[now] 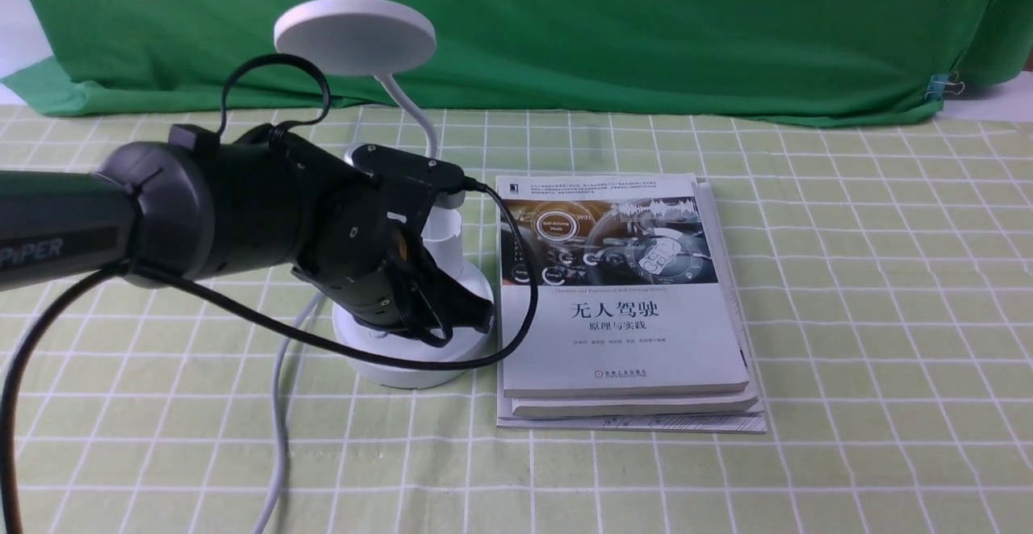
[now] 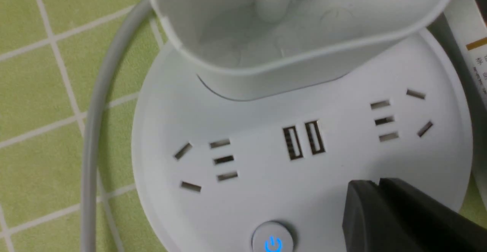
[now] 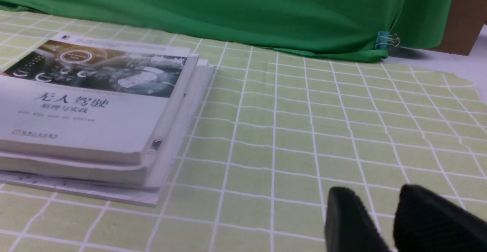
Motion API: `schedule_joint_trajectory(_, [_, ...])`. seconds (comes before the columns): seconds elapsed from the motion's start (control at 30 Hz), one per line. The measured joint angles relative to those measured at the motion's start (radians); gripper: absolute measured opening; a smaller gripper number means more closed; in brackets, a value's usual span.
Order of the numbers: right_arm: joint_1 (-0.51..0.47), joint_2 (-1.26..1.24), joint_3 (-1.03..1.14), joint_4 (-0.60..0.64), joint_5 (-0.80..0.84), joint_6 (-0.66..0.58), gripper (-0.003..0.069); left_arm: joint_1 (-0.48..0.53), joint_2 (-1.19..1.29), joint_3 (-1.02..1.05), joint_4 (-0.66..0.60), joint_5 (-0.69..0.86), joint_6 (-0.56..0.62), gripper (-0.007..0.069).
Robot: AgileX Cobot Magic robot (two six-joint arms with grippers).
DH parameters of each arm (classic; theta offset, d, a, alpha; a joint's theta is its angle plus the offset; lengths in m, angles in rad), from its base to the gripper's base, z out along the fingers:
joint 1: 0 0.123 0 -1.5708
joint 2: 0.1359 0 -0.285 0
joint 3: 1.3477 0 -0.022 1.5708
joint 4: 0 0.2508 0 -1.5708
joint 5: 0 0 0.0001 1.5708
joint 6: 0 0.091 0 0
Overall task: Turn on the table lamp on the green coffee tablecloth with your hand.
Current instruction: 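Press the power button on the lamp base to turn the lamp on with the left gripper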
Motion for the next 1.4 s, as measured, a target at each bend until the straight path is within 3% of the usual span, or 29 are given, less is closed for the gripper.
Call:
schedule_joint_trajectory(0.87, [0.000,0.000,0.000,0.000,0.000,0.000,0.0245,0.000,0.026,-0.010,-0.010,-0.007,0.025,0.0017])
schedule_joint_trajectory(1.4, [0.000,0.000,0.000,0.000,0.000,0.000,0.0245,0.000,-0.007,0.061,-0.012,-0.103,0.016,0.0017])
